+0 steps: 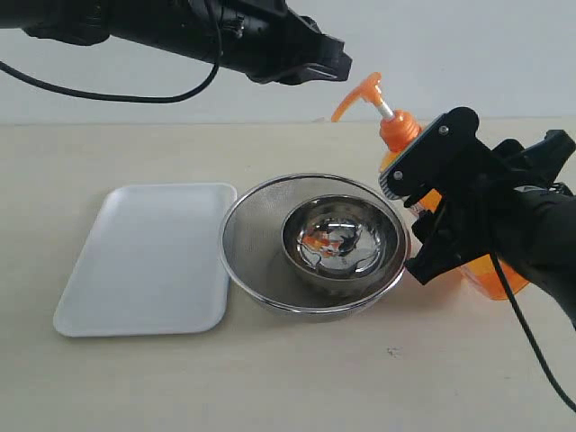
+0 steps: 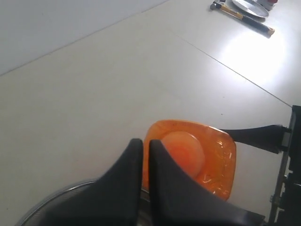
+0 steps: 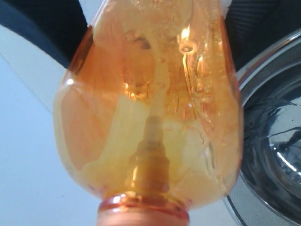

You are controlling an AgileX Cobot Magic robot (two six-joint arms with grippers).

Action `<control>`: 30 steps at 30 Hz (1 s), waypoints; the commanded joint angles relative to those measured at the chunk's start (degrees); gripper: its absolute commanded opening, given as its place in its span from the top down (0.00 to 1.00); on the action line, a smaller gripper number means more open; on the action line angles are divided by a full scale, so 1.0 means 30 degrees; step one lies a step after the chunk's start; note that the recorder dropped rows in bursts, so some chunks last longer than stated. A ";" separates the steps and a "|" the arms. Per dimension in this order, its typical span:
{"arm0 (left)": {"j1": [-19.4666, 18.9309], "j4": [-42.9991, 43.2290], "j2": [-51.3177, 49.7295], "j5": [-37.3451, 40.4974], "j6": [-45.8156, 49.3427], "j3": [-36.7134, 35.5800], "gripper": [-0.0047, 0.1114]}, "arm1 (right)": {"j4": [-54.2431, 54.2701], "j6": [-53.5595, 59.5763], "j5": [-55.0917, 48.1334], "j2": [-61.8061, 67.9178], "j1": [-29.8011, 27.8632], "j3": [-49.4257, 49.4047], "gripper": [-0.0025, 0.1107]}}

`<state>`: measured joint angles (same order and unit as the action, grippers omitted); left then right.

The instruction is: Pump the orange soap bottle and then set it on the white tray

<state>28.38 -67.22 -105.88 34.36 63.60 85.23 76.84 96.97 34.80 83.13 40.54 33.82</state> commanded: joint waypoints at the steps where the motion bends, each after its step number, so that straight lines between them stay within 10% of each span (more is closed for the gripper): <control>1: 0.0344 -0.0573 -0.0176 -0.0080 0.0287 0.0046 0.92 | -0.1466 0.0339 0.1444 -0.0427 -0.0009 0.0279 0.98; 30: 0.0938 -0.1809 -0.0867 0.0608 0.1241 0.0046 0.92 | -0.1592 0.0227 0.1407 -0.0427 -0.0009 0.0279 0.98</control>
<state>29.73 -72.97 -107.86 35.28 66.53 85.23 76.64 97.17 34.82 83.13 40.54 33.73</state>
